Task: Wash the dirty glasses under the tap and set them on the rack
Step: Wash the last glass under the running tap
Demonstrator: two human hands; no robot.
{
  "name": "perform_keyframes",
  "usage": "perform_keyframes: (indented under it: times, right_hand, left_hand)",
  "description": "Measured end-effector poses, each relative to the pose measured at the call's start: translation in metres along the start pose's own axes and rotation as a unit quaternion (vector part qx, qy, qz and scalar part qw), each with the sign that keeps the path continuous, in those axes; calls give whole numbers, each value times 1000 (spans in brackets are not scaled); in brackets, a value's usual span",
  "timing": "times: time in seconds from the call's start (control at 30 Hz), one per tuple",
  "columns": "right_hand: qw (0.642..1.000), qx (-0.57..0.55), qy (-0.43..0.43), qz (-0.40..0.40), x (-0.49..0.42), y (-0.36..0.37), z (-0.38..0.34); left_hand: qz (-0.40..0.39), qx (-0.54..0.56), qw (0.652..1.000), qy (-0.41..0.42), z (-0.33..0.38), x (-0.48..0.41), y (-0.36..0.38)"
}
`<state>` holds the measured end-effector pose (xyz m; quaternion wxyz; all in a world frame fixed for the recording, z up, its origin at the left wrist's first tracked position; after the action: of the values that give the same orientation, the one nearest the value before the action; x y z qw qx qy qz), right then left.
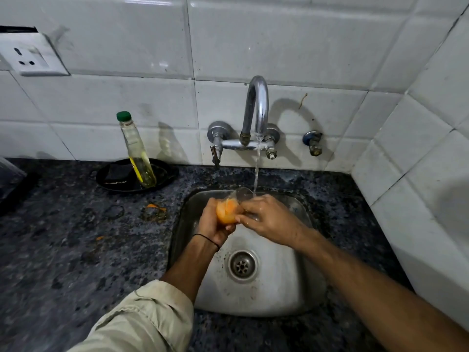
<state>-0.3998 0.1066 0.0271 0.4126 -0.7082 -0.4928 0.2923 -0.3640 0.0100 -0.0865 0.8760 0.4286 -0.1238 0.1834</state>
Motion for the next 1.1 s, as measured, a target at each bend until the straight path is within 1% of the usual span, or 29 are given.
perform_keyframes:
  times: [0.03, 0.07, 0.1, 0.17, 0.2, 0.23, 0.27, 0.3, 0.33, 0.37, 0.4, 0.43, 0.47, 0.5, 0.53, 0.57, 0.6, 0.63, 0.67, 0.7, 0.73, 0.77, 0.8, 0.83, 0.87, 0.93, 0.97, 1.03, 1.1]
  right_hand:
    - [998, -62, 19, -13, 1, -1, 5]
    - [987, -145, 62, -15, 2, -1, 10]
    - [965, -238, 110, -7, 2, 1, 15]
    - [892, -398, 210, 44, 3, 11, 25]
    - [846, -464, 253, 73, 4, 18, 32]
    - [789, -536, 286, 96, 5, 27, 37]
    - [721, -611, 308, 111, 6, 39, 41]
    - [644, -679, 332, 119, 7, 54, 44]
    - [579, -722, 356, 126, 10, 68, 45]
    - [533, -751, 370, 122, 12, 81, 42]
    - [513, -763, 376, 117, 13, 92, 42]
    - [503, -771, 375, 112, 13, 102, 41]
    - [500, -775, 371, 106, 12, 109, 41]
    - [493, -785, 362, 100, 10, 113, 40]
    - [494, -787, 359, 92, 8, 117, 41]
    - [501, -783, 358, 85, 7, 118, 44]
    - [522, -770, 359, 73, 5, 117, 46]
    - [549, -751, 361, 61, 3, 116, 49]
    - [582, -723, 369, 50, 1, 113, 53]
    - [628, -675, 384, 49, 0, 106, 58]
    - [692, -604, 391, 55, -2, 95, 64]
    - [766, -509, 388, 62, -6, 81, 67]
    - [835, -405, 366, 61, -12, 67, 66]
    - [887, -316, 333, 50, -18, 55, 59]
    - [924, -246, 292, 31, -22, 45, 49]
    - [973, -118, 200, -11, -26, 29, 25]
    - [983, -67, 165, -33, -25, 24, 17]
    - [991, -27, 123, -52, -21, 18, 9]
    - [984, -86, 154, -14, -19, 14, 15]
  left_hand:
    - [21, -19, 1000, 9, -1, 2, 0]
    - [47, -51, 997, 24, 0, 5, 1]
    - [74, -91, 992, 48, 3, 8, 3]
    - [117, -164, 974, 107, 12, 15, 9]
    - [127, -195, 962, 139, 18, 18, 13]
    - [134, -238, 945, 178, 26, 21, 17]
    - [141, -299, 918, 218, 37, 26, 21]
    - [149, -378, 878, 253, 47, 31, 28]
    - [151, -461, 829, 279, 55, 36, 37]
    - [147, -538, 777, 291, 59, 40, 47]
    - [137, -602, 730, 294, 59, 43, 57]
    - [128, -647, 690, 298, 58, 45, 63]
    - [124, -677, 661, 301, 57, 48, 67]
    - [123, -692, 645, 302, 55, 49, 66]
    - [124, -694, 643, 301, 54, 50, 63]
    - [125, -687, 653, 294, 53, 48, 53]
    - [127, -666, 678, 285, 51, 48, 43]
    - [130, -624, 722, 268, 49, 44, 29]
    - [135, -554, 786, 237, 45, 41, 13]
    - [142, -458, 857, 186, 37, 37, -2]
    - [145, -350, 919, 111, 22, 34, -13]
    - [139, -247, 959, 19, 2, 31, -23]
    - [116, -153, 979, -73, -20, 32, -25]
    - [78, -77, 982, -153, -39, 33, -22]
    - [36, -16, 979, -201, -51, 34, -17]
    - [-20, 50, 971, -233, -60, 29, -10]
    - [-25, 62, 972, -224, -60, 23, -10]
    - [-11, 57, 985, -160, -53, 11, -9]
    - [-6, 49, 996, -77, -43, -1, -4]
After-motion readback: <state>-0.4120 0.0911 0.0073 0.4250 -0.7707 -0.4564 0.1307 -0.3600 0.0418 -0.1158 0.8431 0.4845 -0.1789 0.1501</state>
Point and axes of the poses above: each hand's wrist, its own x-axis away from the middle knuckle, its own y-axis out of the palm, z = x × y, the point moved 8 cm from there along -x, towards the middle knuckle, and after that the axes turned 9 degrees about -z, right-handed, at the moved point
